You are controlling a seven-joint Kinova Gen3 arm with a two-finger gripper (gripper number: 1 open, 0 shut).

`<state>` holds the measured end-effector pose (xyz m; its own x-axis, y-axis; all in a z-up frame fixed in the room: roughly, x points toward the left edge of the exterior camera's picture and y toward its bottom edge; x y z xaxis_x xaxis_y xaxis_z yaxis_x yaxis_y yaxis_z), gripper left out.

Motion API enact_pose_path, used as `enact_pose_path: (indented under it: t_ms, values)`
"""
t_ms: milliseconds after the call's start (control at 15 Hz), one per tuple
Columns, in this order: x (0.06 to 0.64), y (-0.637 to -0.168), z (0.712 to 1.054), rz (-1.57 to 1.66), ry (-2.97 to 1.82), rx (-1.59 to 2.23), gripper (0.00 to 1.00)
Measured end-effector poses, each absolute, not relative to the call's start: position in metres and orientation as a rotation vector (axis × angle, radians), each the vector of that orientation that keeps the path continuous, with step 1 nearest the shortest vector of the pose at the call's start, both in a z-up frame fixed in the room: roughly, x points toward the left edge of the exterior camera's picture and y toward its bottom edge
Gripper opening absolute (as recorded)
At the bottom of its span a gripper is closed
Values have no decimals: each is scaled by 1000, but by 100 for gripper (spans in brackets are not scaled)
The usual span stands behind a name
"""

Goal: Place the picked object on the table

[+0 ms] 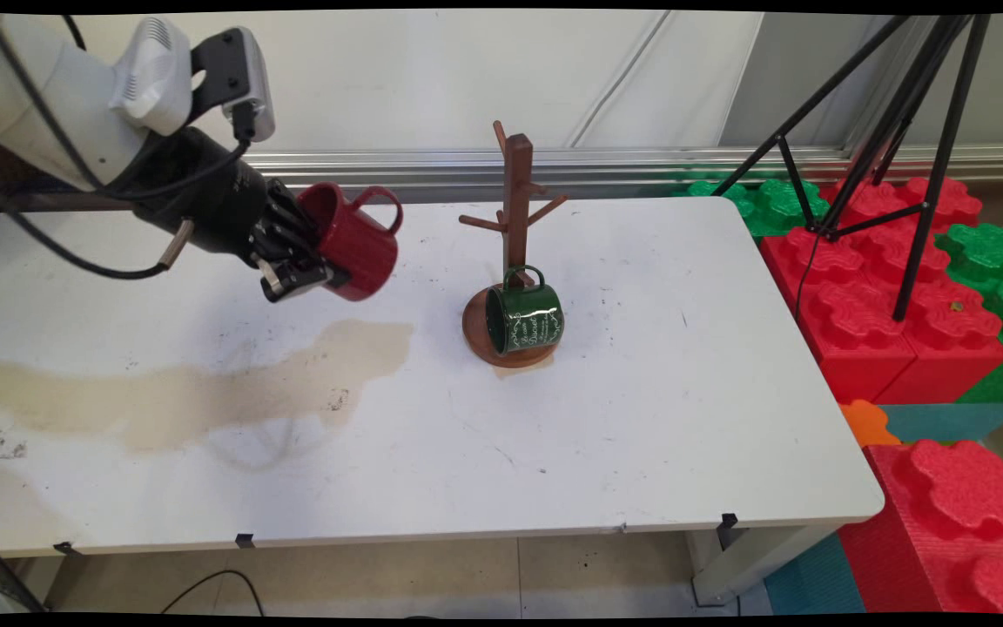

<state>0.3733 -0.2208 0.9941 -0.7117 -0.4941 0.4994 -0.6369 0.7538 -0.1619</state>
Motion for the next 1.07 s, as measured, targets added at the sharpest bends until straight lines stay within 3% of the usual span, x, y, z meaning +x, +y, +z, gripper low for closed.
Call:
enact_pose_path:
  t_ms: [733,1067]
  values:
    - [383,-293,965,532,-2684,853,0]
    - [374,-329,937,499,-2801,798,0]
